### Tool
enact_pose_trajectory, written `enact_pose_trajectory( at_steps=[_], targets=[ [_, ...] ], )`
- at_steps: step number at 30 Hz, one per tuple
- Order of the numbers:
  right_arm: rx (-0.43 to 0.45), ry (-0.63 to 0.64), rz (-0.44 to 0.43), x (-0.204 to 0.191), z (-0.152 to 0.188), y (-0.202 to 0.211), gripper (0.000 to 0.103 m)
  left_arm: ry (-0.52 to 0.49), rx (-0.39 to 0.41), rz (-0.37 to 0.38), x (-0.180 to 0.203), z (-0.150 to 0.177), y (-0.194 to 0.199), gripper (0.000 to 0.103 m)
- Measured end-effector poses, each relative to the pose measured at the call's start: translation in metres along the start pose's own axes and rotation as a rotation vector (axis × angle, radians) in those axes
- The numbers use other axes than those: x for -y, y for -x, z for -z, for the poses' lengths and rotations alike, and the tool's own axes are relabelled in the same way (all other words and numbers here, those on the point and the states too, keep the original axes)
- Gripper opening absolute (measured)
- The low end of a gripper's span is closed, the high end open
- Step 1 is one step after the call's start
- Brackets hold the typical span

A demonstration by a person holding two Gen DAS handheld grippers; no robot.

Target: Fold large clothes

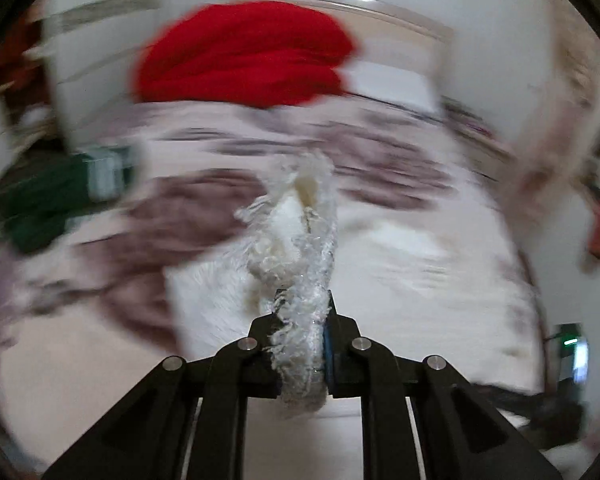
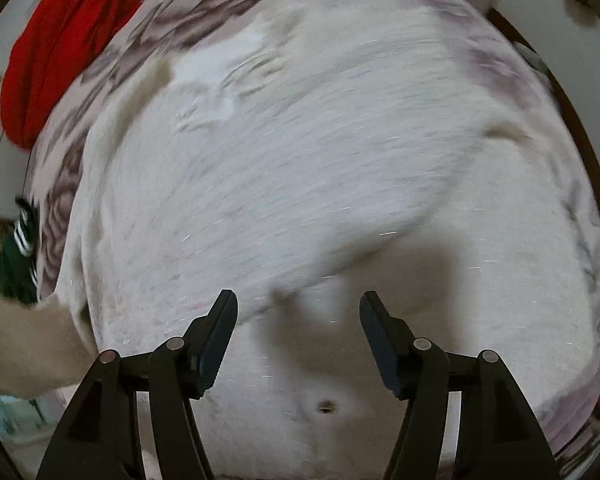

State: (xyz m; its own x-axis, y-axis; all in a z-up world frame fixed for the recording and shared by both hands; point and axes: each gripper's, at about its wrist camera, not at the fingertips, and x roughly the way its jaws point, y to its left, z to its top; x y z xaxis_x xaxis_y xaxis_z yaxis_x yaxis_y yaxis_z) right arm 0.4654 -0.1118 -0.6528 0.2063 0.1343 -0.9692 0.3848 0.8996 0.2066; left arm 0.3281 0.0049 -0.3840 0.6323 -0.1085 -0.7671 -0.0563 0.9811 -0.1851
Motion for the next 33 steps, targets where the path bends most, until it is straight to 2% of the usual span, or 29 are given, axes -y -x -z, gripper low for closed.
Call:
enact_pose_trajectory(
  at_steps=[4, 7, 9, 11, 13, 14, 18, 21, 25, 27, 29, 30, 31, 32, 33],
  targets=[
    [0.01, -0.101, 0.03, 0.085, -0.01, 0.033, 0.065, -0.087, -0.116, 0.171, 0.125, -0.008, -0.054, 0.011],
    [-0.008, -0.141, 0.045, 0.135, -0.025, 0.033, 0.065, -0.154, -0.225, 0.224, 0.191, -0.004, -0.101, 0.014],
    [-0.022, -0.15, 0.052, 0.162, -0.03, 0.031, 0.066, -0.186, -0.272, 0.202, 0.217, 0.004, -0.124, 0.019],
    [-0.034, -0.15, 0.032, 0.192, -0.039, 0.035, 0.066, -0.203, -0.311, 0.19, 0.227, 0.011, -0.146, 0.035],
    [-0.032, -0.155, 0.014, 0.229, -0.03, 0.056, 0.07, -0.218, -0.357, 0.195, 0.232, 0.021, -0.154, 0.081],
    [-0.028, -0.158, -0.011, 0.235, -0.034, 0.055, 0.071, -0.221, -0.363, 0.188, 0.232, 0.022, -0.153, 0.083],
    [-0.012, -0.201, -0.146, 0.268, -0.03, 0.1, 0.071, -0.168, -0.351, 0.117, 0.186, 0.029, -0.13, 0.083],
    [-0.001, -0.207, -0.26, 0.262, -0.042, 0.105, 0.071, -0.093, -0.335, -0.012, 0.119, 0.025, -0.119, 0.083],
    [-0.035, -0.143, -0.333, 0.225, -0.069, 0.084, 0.071, -0.028, -0.335, -0.258, 0.025, 0.022, -0.129, 0.083],
    [-0.08, -0.108, -0.346, 0.205, -0.082, 0.065, 0.071, -0.003, -0.332, -0.328, -0.003, 0.022, -0.143, 0.083],
    [-0.153, -0.099, -0.308, 0.186, -0.095, 0.033, 0.071, 0.014, -0.332, -0.379, -0.026, 0.02, -0.159, 0.083],
    [-0.174, -0.086, -0.303, 0.177, -0.098, 0.026, 0.059, 0.017, -0.332, -0.395, -0.033, 0.018, -0.167, 0.083],
    [-0.163, -0.063, -0.304, 0.169, -0.102, 0.025, 0.009, 0.013, -0.33, -0.409, -0.038, 0.017, -0.175, 0.083],
    [-0.141, -0.025, -0.291, 0.159, -0.106, 0.029, 0.006, 0.011, -0.332, -0.41, -0.04, 0.018, -0.179, 0.083],
    [-0.078, 0.023, -0.261, 0.151, -0.11, 0.043, 0.006, 0.008, -0.34, -0.407, -0.042, 0.02, -0.186, 0.086]
  ],
)
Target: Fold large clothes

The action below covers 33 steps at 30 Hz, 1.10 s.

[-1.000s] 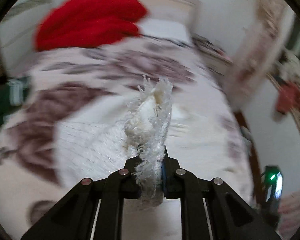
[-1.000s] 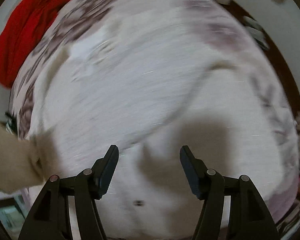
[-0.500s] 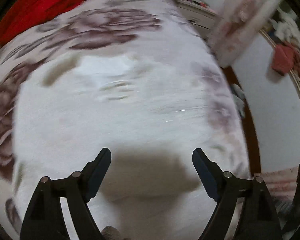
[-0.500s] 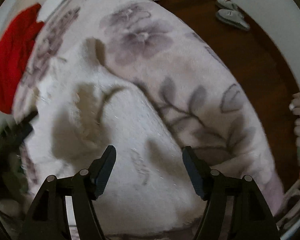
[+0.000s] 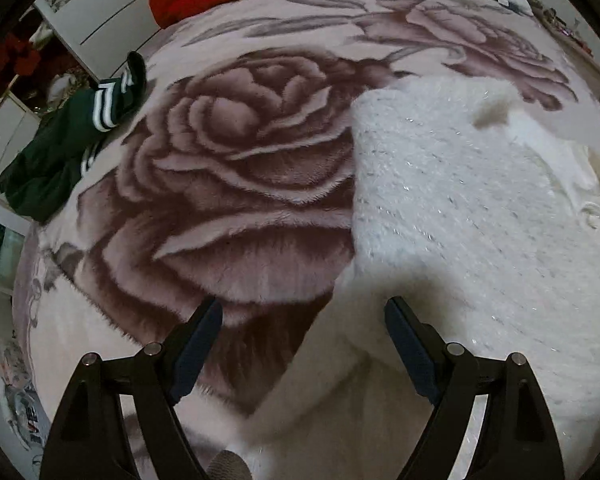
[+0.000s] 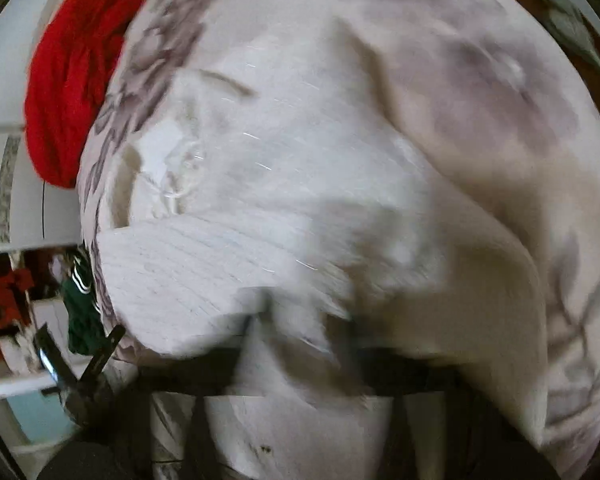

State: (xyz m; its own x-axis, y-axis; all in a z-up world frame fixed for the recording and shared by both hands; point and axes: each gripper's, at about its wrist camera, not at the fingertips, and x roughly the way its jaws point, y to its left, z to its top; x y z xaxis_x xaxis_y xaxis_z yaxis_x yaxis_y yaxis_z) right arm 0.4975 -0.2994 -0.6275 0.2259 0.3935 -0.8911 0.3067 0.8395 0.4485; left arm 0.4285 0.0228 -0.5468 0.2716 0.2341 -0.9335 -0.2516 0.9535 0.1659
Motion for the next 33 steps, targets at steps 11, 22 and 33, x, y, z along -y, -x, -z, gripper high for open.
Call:
enact_pose_trajectory(
  at_steps=[11, 22, 33],
  targets=[
    [0.069, 0.078, 0.165, 0.04, -0.029, 0.058, 0.046, -0.058, 0.07, -0.025, 0.01, 0.005, 0.033, 0.095],
    [-0.049, 0.525, 0.446, 0.029, -0.019, -0.028, 0.046, -0.15, 0.067, -0.076, 0.047, 0.023, 0.028, 0.095],
    [0.057, -0.057, 0.193, 0.138, -0.045, 0.004, 0.048, -0.116, 0.05, -0.08, 0.042, 0.035, 0.02, 0.095]
  ],
)
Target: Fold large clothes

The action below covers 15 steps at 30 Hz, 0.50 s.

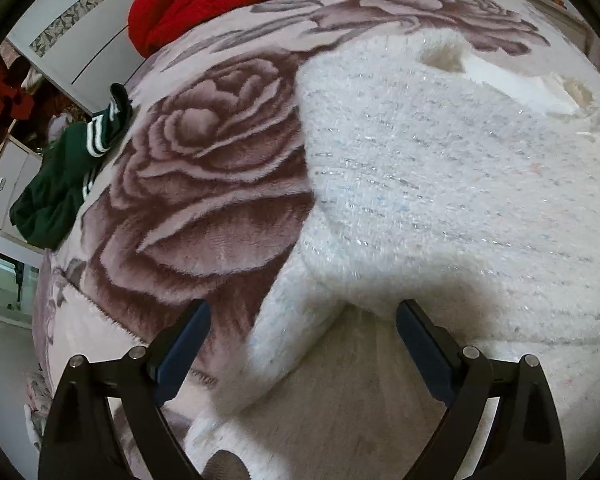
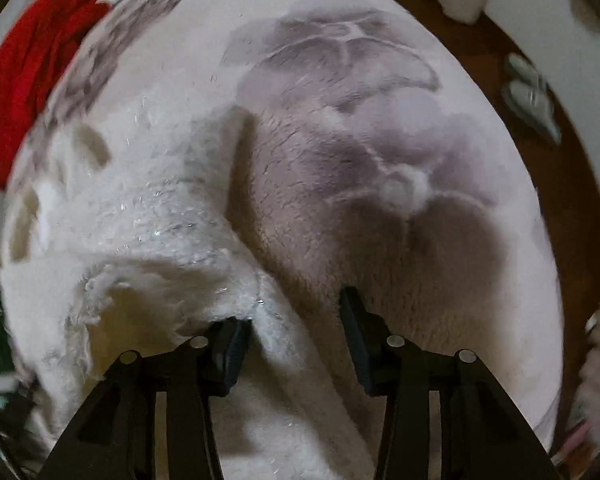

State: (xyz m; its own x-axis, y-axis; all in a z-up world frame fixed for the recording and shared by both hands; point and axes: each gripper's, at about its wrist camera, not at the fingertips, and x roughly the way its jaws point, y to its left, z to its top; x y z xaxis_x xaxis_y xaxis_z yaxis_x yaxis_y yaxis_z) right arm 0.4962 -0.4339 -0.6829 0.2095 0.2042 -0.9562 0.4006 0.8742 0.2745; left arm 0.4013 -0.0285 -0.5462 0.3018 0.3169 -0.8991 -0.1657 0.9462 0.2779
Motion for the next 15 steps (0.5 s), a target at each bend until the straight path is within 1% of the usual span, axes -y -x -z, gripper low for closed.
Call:
enact_pose_trajectory(
  at_steps=[2, 4, 5, 6, 7, 9, 10, 12, 13, 15],
  targets=[
    [-0.034, -0.05, -0.005, 0.014, 0.014, 0.027, 0.049, 0.02, 0.004, 0.003, -0.006, 0.006, 0.012, 0.095],
    [-0.023, -0.048, 0.012, 0.02, 0.036, 0.058, 0.051, 0.051, -0.005, 0.027, -0.015, 0.018, 0.027, 0.095],
    [-0.026, -0.028, 0.025, 0.025, 0.056, 0.074, 0.051, 0.056, -0.009, 0.041, -0.017, 0.024, 0.033, 0.095],
    [-0.032, -0.011, 0.043, 0.02, 0.081, 0.088, 0.051, 0.053, -0.017, 0.052, -0.019, 0.033, 0.039, 0.095],
    [-0.047, 0.006, 0.061, 0.023, 0.099, 0.093, 0.051, 0.042, -0.028, 0.058, -0.018, 0.044, 0.044, 0.095],
    [-0.102, 0.021, 0.11, 0.034, 0.137, 0.093, 0.051, 0.012, -0.045, 0.058, -0.013, 0.065, 0.047, 0.095],
    [-0.141, 0.021, 0.155, 0.045, 0.155, 0.083, 0.051, -0.017, -0.072, 0.055, -0.006, 0.081, 0.044, 0.095],
    [-0.235, 0.018, 0.267, 0.068, 0.183, 0.056, 0.05, -0.049, -0.112, 0.062, 0.003, 0.1, 0.037, 0.095],
    [-0.252, -0.013, 0.247, 0.075, 0.189, 0.049, 0.05, -0.064, -0.126, 0.055, 0.007, 0.11, 0.035, 0.095],
    [-0.224, -0.056, 0.217, 0.084, 0.192, 0.063, 0.051, -0.079, -0.122, 0.047, 0.011, 0.123, 0.039, 0.095]
  ],
)
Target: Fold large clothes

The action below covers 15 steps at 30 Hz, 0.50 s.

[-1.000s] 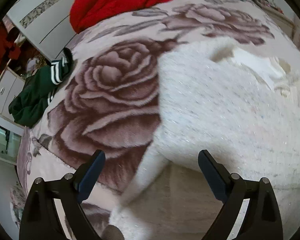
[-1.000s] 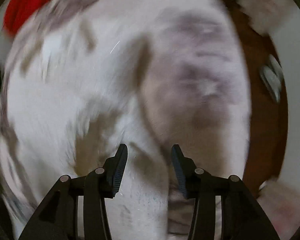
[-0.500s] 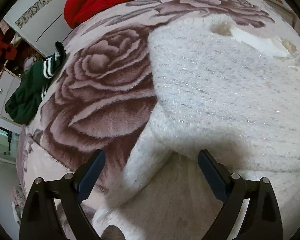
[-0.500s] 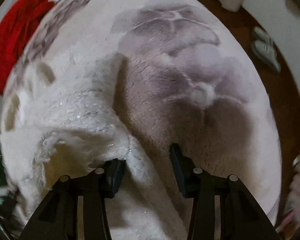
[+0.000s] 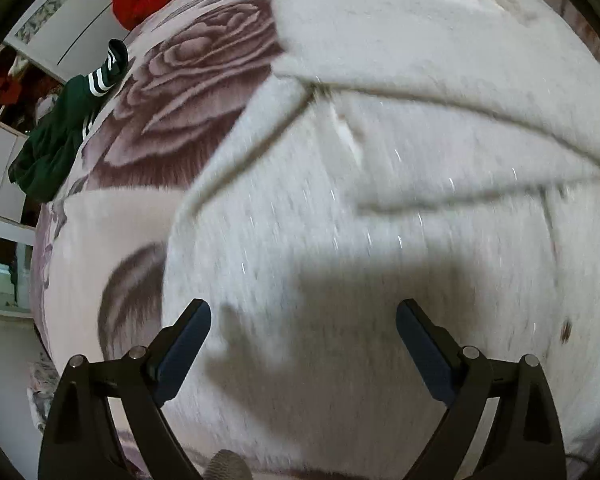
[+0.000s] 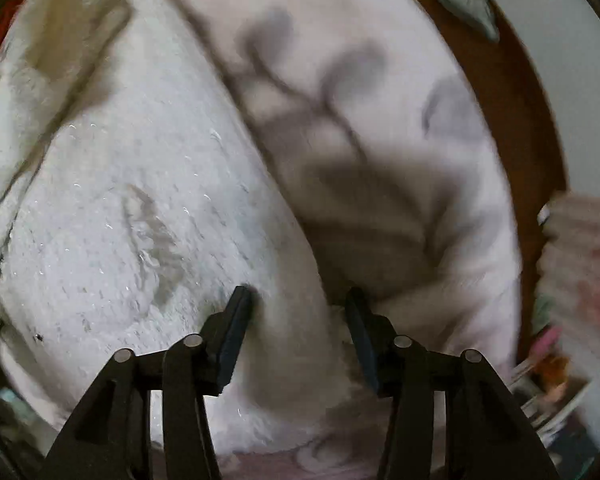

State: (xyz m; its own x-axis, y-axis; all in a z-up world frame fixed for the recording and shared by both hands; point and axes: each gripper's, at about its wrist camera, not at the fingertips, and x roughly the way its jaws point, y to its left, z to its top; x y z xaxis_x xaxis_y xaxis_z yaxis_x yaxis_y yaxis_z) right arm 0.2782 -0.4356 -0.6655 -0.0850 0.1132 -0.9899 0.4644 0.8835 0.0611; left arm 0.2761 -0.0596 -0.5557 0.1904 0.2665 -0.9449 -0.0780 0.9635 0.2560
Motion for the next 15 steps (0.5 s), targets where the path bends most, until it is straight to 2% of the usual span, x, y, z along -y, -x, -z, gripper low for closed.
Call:
enact_pose_trajectory(
  at_steps=[4, 5, 8, 12, 13, 15],
  targets=[
    [0.076, 0.03, -0.016, 0.014, 0.013, 0.054, 0.053, -0.006, 0.037, -0.043, 0.015, 0.016, 0.025, 0.095],
    [0.086, 0.053, -0.005, 0.018, 0.017, 0.066, 0.053, -0.014, 0.045, -0.062, 0.023, 0.02, 0.033, 0.095],
    [0.111, 0.142, 0.081, 0.034, 0.028, 0.094, 0.062, -0.074, 0.093, -0.141, 0.063, 0.031, 0.067, 0.095],
    [0.145, 0.24, 0.142, 0.06, 0.026, 0.12, 0.064, -0.157, 0.151, -0.252, 0.145, 0.048, 0.113, 0.095],
    [0.143, 0.252, 0.151, 0.052, 0.016, 0.122, 0.064, -0.178, 0.163, -0.277, 0.173, 0.052, 0.124, 0.095],
    [0.136, 0.272, 0.164, 0.078, 0.009, 0.131, 0.064, -0.23, 0.162, -0.294, 0.231, 0.059, 0.141, 0.095]
  ],
)
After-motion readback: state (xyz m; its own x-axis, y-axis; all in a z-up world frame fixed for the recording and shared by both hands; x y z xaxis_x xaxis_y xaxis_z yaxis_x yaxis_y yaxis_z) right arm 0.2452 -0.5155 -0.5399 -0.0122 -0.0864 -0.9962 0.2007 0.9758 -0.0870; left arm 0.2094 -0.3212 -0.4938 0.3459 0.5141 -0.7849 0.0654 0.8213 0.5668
